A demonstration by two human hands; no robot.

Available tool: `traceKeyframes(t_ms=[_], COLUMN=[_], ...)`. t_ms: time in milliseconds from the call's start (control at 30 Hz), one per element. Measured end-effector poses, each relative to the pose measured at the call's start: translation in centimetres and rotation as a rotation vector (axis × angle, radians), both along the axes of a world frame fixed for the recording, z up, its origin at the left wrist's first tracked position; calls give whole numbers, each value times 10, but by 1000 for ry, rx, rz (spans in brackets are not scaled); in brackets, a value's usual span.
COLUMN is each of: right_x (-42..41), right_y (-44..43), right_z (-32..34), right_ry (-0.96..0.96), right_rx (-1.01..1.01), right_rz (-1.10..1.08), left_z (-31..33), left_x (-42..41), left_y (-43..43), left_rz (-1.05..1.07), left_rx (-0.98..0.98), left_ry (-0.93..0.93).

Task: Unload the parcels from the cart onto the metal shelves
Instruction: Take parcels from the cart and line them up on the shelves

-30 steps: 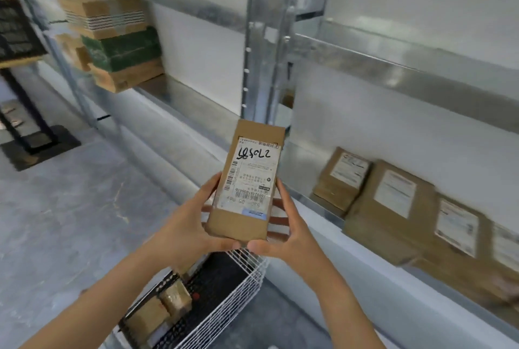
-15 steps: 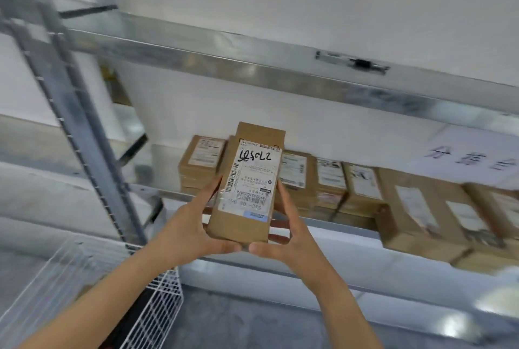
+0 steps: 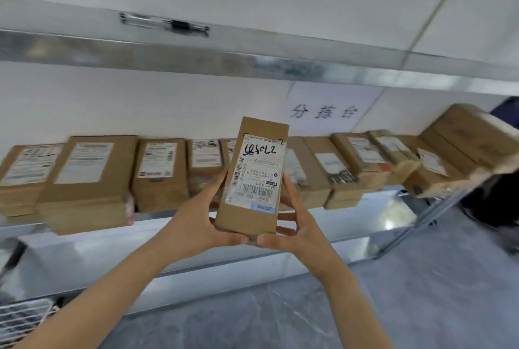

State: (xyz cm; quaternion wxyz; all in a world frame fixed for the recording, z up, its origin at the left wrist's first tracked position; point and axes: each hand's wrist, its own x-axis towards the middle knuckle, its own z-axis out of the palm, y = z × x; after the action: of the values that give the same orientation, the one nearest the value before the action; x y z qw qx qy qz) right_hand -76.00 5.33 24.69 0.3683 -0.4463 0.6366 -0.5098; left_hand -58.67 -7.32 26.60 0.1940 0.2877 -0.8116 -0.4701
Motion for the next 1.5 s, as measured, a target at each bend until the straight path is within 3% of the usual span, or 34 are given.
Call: traceKeyframes(t_ms=[733, 1500], right_x=[-210, -465], right_y=[113, 149], right_z=[2, 26], right_ry=[-2, 24], right_rx=[8, 34], right_rz=[-398, -377], left_z=[0, 14], left_x=[-273, -519], left_y=[50, 81], left_rz=[-434, -416], left_rx=[-18, -18], left_ry=[-70, -13])
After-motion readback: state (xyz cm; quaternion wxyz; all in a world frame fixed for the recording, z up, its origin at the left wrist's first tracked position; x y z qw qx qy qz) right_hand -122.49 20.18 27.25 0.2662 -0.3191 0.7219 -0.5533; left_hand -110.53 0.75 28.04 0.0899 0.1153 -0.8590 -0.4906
